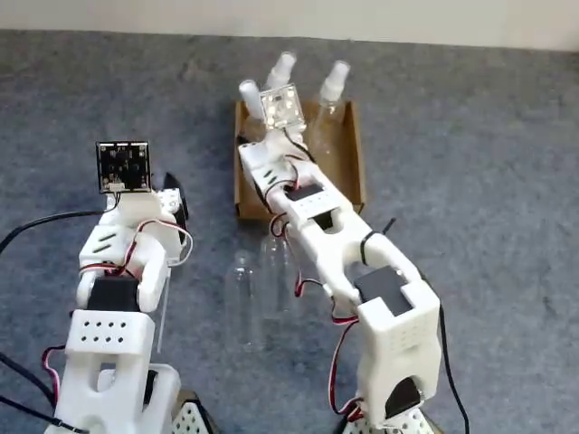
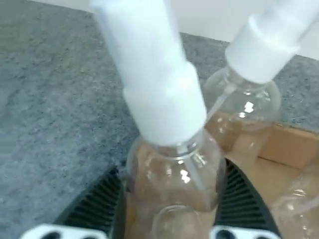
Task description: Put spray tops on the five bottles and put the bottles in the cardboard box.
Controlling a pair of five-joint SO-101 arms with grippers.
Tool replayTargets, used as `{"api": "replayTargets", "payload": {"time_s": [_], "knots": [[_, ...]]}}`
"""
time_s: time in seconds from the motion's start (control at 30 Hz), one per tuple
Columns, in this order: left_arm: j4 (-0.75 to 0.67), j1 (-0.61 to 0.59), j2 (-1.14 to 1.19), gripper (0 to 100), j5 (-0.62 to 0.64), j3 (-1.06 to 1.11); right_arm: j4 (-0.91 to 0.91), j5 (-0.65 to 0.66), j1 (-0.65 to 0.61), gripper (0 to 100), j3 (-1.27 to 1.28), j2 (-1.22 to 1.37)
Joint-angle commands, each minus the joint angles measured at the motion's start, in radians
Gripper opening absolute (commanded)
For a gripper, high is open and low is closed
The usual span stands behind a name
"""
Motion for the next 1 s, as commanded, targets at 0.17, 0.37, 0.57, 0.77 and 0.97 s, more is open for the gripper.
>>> {"api": "replayTargets", "payload": {"time_s": [0.17, 0.37, 0.57, 0.77, 0.97], "knots": [[-0.023, -0.005, 0.002, 0, 0.006, -0.035, 0.030, 0.012, -0.015, 17.7, -0.047, -0.074], [-0.023, -0.005, 0.002, 0, 0.006, -0.035, 0.044, 0.011, -0.015, 21.7, -0.048, -0.076], [-0.023, -0.005, 0.002, 0, 0.006, -0.035, 0.050, 0.011, -0.015, 22.1, -0.056, -0.077], [-0.023, -0.005, 0.002, 0, 0.006, -0.035, 0.051, 0.011, -0.010, 22.1, -0.056, -0.079], [-0.023, -0.005, 0.002, 0, 0.006, -0.035, 0.168, 0.008, -0.008, 22.1, -0.093, -0.090]]}}
